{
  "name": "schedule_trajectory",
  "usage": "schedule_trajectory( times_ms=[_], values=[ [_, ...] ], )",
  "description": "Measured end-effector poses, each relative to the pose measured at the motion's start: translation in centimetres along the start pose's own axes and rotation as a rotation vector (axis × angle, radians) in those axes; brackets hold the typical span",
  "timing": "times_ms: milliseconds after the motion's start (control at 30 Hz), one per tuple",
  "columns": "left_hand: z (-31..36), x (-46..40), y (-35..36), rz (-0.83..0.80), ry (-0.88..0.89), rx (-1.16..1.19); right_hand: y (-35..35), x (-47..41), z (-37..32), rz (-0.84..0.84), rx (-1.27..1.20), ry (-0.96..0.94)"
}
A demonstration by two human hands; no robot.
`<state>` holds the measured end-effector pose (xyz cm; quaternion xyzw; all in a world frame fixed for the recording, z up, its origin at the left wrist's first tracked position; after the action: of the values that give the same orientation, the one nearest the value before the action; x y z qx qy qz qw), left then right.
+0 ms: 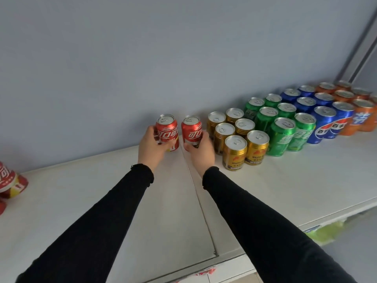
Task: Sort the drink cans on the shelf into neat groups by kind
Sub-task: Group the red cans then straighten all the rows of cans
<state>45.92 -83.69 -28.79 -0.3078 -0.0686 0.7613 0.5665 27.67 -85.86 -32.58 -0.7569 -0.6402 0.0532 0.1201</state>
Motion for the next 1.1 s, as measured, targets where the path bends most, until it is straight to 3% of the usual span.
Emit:
schedule_trajectory(
  times_ms=[500,733,800,933,1100],
  values=[
    [-1.9,-1.2,2.5,-0.095,-0.062,-0.004,0.7,-3.0,0.6,-0.028,-0.034,0.048],
    [-1.1,2.0,0.9,-0.152,-0.088,0.008,0.2,0.0,1.1,-0.113,-0.073,0.008],
    [-0.9,4.3,-1.1,-0.124,-0.108,-0.033,-0.2,3.0,0.1,-0.113,0.03,-0.069],
    [0.1,9.5,-6.6,-0.111,0.02,-0.267,1.5,9.0,-2.5,-0.136,0.382,-0.369],
    [-2.1,14.7,-15.3,-0.034,0.004,-0.405,8.4,13.1,-4.0,-0.298,0.592,-0.49]
  ],
)
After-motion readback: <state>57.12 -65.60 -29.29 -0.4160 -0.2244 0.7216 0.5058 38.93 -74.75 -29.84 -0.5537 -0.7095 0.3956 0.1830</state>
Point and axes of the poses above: each hand's wrist, its own x-axis away from the middle knuckle, its own y-axis out of the palm, z = x × y, the point moved 7 cm from there along -x, towards the middle knuckle, and after that the axes turned 11 degrees about y, right-handed, at the moved point
